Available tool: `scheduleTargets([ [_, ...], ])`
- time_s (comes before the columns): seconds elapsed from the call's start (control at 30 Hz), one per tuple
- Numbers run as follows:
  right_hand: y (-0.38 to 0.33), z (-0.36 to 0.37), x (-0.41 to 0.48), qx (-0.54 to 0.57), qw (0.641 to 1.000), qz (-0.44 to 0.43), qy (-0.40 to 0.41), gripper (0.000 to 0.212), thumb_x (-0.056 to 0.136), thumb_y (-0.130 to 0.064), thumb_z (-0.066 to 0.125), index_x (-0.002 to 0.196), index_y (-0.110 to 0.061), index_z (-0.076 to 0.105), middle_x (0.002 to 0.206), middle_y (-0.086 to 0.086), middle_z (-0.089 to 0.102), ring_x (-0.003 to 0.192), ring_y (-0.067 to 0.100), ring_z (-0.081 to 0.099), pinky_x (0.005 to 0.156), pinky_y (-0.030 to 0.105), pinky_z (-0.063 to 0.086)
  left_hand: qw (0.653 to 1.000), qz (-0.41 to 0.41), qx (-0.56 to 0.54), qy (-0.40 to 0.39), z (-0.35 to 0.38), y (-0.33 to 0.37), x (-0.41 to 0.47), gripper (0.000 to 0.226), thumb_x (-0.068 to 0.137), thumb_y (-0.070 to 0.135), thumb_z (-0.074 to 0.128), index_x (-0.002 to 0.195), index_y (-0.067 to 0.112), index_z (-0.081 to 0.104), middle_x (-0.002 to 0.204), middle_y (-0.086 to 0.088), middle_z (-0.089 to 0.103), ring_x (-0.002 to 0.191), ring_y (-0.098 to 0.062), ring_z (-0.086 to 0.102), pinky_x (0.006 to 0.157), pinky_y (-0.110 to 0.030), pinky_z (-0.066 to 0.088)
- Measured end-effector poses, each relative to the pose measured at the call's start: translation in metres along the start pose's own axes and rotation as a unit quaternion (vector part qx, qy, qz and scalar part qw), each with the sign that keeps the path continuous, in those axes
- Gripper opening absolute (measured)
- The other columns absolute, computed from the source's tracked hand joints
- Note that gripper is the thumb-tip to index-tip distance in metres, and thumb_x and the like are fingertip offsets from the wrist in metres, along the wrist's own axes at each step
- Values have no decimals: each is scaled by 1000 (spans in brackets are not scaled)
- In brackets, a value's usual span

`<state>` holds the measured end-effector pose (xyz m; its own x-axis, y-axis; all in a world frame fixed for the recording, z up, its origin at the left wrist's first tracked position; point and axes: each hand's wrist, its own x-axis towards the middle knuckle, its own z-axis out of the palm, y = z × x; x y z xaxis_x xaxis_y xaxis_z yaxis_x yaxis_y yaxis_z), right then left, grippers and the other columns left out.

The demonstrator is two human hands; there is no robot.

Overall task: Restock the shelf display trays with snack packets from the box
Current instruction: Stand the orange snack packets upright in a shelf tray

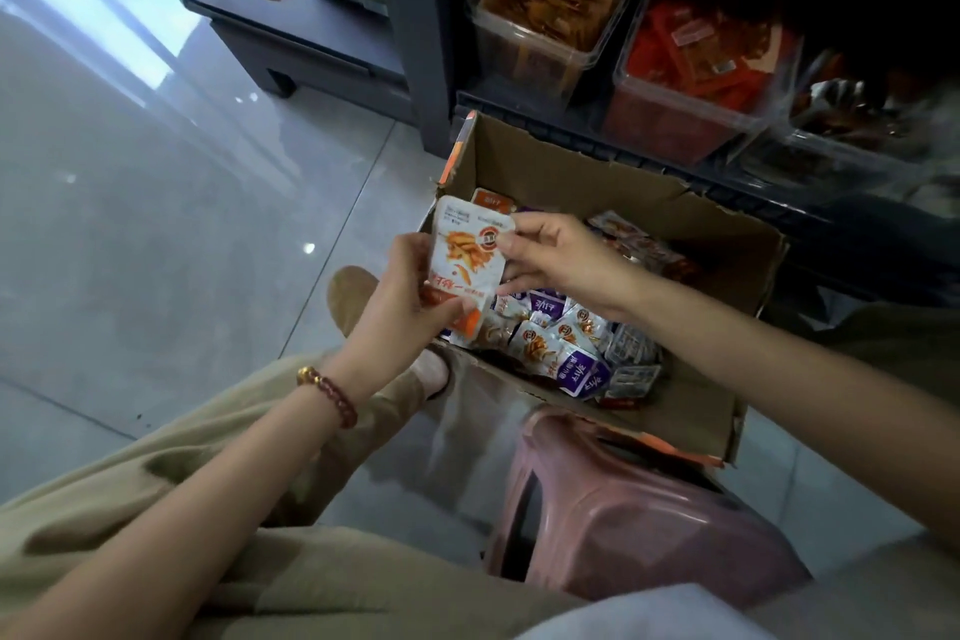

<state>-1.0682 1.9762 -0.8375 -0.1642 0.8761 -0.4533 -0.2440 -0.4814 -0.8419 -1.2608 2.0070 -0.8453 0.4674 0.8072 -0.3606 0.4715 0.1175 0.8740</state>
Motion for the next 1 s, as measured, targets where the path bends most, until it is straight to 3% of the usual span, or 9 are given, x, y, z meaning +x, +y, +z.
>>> scheduleTargets([
  [0.13, 37, -15, 1, -112, 991, 68, 18, 17, 95, -24, 52, 107, -13, 59, 96, 3, 68, 76, 10, 69, 67, 21, 57, 995, -50, 83, -18, -7, -13, 5, 33, 76, 8, 77, 92, 23, 53, 95, 3, 68, 88, -17, 68, 79, -43, 58],
  [0.17, 54, -22, 1, -275, 957, 94, -7, 20, 92, -27, 59, 106, -13, 59, 96, 1, 66, 78, 9, 67, 65, 19, 54, 993, -59, 103, -11, -10, -15, 6, 32, 77, 9, 77, 91, 23, 52, 95, 1, 68, 86, -18, 69, 78, -45, 57],
  [0.27, 112, -38, 2, -641, 726, 219, -115, 32, 82, -36, 70, 106, -14, 63, 99, 2, 65, 95, 21, 62, 64, 24, 41, 987, -66, 146, 14, -16, -15, 8, 31, 78, 11, 76, 91, 20, 49, 99, -5, 69, 87, -23, 68, 78, -47, 57],
  [0.37, 153, -45, 2, -712, 656, 225, -112, 20, 87, -21, 62, 103, -11, 66, 100, 5, 66, 90, 24, 62, 63, 26, 41, 984, -64, 161, 29, -17, -10, 9, 29, 81, 12, 74, 97, 17, 50, 104, -7, 69, 90, -23, 68, 80, -47, 56],
  [0.43, 164, -55, 4, -698, 678, 216, -81, 19, 87, -14, 56, 101, -12, 69, 96, 5, 66, 84, 22, 60, 63, 27, 43, 983, -54, 171, 31, -18, -6, 7, 30, 81, 14, 73, 101, 17, 52, 104, -6, 69, 89, -23, 68, 80, -47, 56],
  [0.63, 128, -78, 3, -383, 903, 188, 46, 21, 91, -9, 60, 110, -4, 67, 86, 0, 62, 78, 16, 57, 64, 18, 44, 982, -43, 179, 50, -18, 5, 6, 31, 86, 16, 69, 102, 19, 43, 99, 4, 61, 76, -8, 61, 59, -22, 49],
  [0.77, 93, -87, -7, -331, 926, 175, 49, 27, 91, -9, 60, 118, -6, 64, 109, 8, 66, 91, 15, 60, 81, 25, 48, 988, -56, 131, 62, -19, 7, 5, 39, 86, 11, 68, 108, 22, 36, 97, 4, 60, 73, -8, 60, 58, -20, 46],
  [0.87, 70, -85, -19, -305, 942, 123, 60, 27, 92, -10, 58, 118, -5, 62, 102, 4, 65, 70, -6, 60, 62, 10, 45, 992, -81, 77, 63, -18, 8, 5, 40, 85, 7, 67, 112, 18, 40, 99, 1, 62, 74, -5, 61, 60, -21, 49],
  [1.0, 42, -83, -36, -431, 889, -59, 147, 13, 92, -13, 59, 101, -13, 69, 97, 1, 62, 84, 7, 57, 76, 26, 47, 993, -92, 24, 64, -16, 12, 7, 40, 82, 1, 69, 114, 12, 47, 106, -4, 62, 78, -11, 63, 56, -17, 52],
])
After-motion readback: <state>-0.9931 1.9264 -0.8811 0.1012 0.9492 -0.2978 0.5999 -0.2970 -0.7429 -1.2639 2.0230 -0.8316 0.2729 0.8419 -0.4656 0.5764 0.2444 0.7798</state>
